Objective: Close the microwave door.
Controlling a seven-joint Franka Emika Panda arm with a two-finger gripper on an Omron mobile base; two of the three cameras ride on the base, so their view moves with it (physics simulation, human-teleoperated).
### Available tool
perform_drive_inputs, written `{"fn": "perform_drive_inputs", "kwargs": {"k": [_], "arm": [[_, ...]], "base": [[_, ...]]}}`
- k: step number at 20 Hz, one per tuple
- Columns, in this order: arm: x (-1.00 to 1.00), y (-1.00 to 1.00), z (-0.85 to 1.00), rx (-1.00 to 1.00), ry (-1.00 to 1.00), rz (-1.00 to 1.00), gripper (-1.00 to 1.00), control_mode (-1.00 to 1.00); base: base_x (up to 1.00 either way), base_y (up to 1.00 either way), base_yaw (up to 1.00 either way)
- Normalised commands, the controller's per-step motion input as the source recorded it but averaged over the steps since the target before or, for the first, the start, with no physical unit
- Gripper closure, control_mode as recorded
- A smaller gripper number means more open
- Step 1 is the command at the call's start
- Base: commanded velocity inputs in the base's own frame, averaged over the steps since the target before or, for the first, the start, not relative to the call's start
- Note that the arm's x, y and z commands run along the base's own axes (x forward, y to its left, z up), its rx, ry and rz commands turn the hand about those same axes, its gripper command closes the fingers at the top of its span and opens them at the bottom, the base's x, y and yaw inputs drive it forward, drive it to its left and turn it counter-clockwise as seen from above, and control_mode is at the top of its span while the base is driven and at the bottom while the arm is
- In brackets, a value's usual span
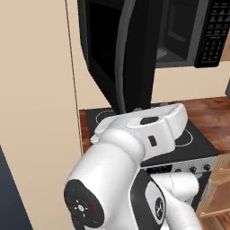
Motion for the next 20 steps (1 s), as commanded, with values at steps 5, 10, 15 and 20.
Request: {"fn": "perform_drive_inputs", "kwargs": {"k": [5,10,15,20], "arm": [[0.64,-0.75,0.0,0.0,0.0,-0.21,-1.0,-1.0],[0.65,-0.99,0.0,0.03,0.0,-0.1,-1.0,-1.0],[0.67,-1.0,0.02,0.07,0.0,0.01,-1.0,-1.0],[0.97,-0.84,0.0,0.1,0.0,0.06,-1.0,-1.0]], "base": [[0.0,0.0,0.0],[0.0,0.0,0.0],[0.0,0.0,0.0],[0.0,0.0,0.0]]}}
